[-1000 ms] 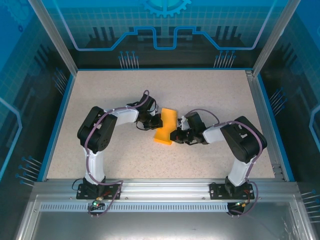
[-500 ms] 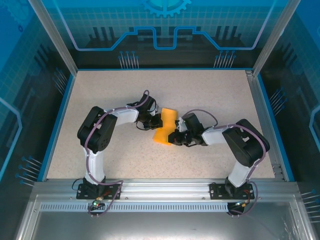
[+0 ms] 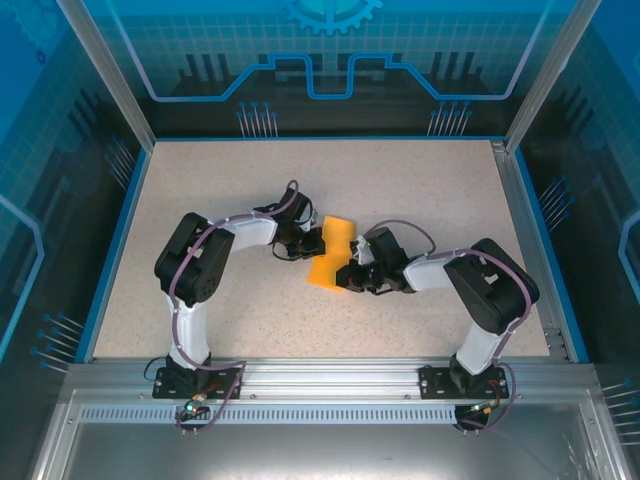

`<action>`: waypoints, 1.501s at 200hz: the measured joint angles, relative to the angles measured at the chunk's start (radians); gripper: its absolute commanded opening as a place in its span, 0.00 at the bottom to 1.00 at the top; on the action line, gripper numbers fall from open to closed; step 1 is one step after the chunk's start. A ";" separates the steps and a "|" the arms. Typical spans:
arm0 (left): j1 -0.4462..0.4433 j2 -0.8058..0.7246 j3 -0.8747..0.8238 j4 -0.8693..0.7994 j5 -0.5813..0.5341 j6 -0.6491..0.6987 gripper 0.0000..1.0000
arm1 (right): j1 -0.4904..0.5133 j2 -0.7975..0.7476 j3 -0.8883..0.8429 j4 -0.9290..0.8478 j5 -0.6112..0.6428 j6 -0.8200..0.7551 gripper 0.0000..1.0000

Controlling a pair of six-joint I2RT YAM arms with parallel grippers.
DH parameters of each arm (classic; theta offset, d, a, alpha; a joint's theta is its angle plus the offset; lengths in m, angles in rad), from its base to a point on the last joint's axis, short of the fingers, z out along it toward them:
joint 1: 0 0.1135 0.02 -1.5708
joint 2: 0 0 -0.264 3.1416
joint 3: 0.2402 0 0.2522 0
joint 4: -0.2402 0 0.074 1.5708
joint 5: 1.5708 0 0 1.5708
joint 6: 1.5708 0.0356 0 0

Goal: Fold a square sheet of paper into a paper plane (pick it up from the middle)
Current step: Fold the square sheet of paper in half at the center of the table.

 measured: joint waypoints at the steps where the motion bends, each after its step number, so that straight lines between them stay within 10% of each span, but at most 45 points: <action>1: 0.000 0.000 0.000 0.000 0.000 0.000 0.00 | 0.001 -0.001 0.000 0.000 0.000 0.000 0.06; 186: 0.000 0.000 0.000 0.000 0.000 0.000 0.00 | 0.024 -0.011 0.031 -0.134 0.045 -0.016 0.11; 300: 0.000 0.000 -0.001 0.002 0.002 0.002 0.00 | -0.134 0.121 0.252 -0.112 0.042 -0.054 0.07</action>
